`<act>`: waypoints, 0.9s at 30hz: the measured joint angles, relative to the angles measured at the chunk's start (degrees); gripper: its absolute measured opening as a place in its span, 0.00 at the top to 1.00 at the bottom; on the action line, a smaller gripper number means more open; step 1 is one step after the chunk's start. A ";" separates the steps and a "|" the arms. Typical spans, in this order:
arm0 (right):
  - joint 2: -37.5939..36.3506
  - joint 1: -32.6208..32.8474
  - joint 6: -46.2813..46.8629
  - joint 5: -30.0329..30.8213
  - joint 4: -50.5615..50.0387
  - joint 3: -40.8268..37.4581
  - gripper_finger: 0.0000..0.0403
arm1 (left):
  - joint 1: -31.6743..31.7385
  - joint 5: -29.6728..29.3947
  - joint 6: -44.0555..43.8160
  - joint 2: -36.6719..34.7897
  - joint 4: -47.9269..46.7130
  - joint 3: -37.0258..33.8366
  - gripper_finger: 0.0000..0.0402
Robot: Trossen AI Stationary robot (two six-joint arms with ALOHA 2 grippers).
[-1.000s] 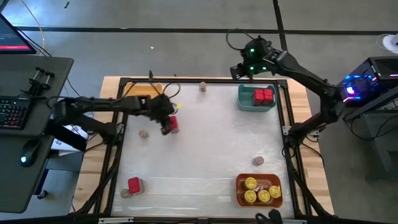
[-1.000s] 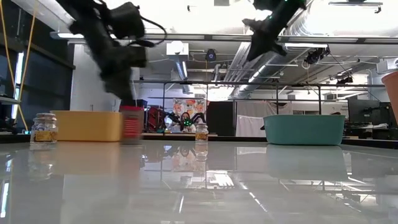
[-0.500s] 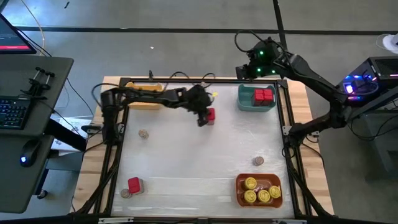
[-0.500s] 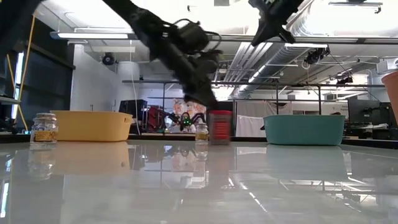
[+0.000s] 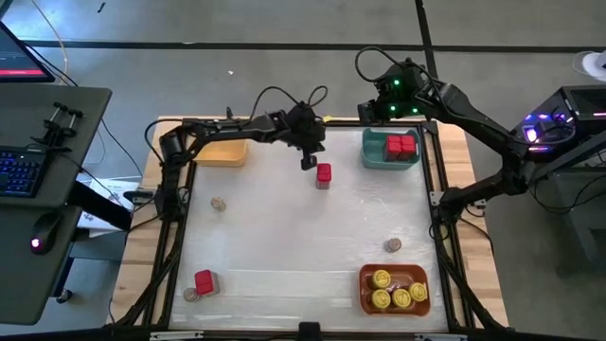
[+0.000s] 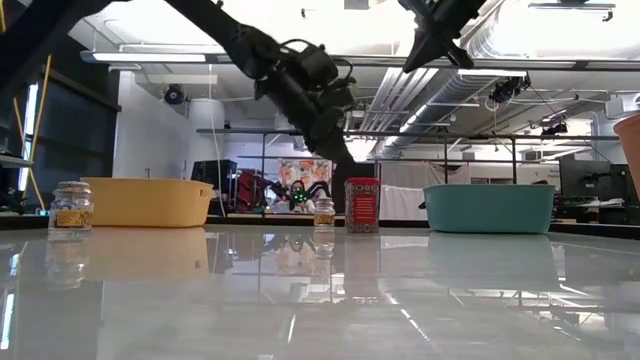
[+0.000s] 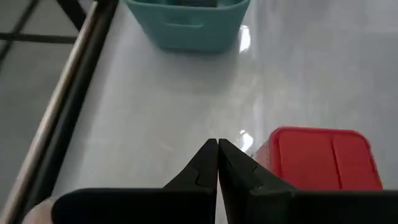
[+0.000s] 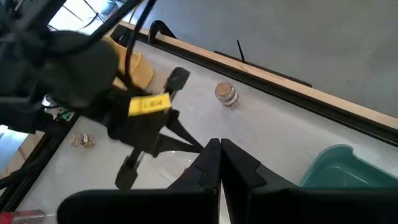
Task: Sort spices by type
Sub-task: Put the top red seasoning can into the green bin
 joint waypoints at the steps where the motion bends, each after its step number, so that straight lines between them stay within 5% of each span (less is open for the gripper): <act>1: 0.00 0.00 -0.02 0.03 0.15 0.00 1.00 | 0.39 1.62 -0.07 0.45 1.31 0.13 1.00; 17: 0.02 0.00 0.20 0.04 3.00 0.00 1.00 | -2.98 5.59 -4.55 5.32 -4.32 0.22 1.00; 27: 0.02 0.00 0.22 -1.74 3.00 0.00 1.00 | -4.27 5.24 -4.63 4.83 -23.85 0.31 1.00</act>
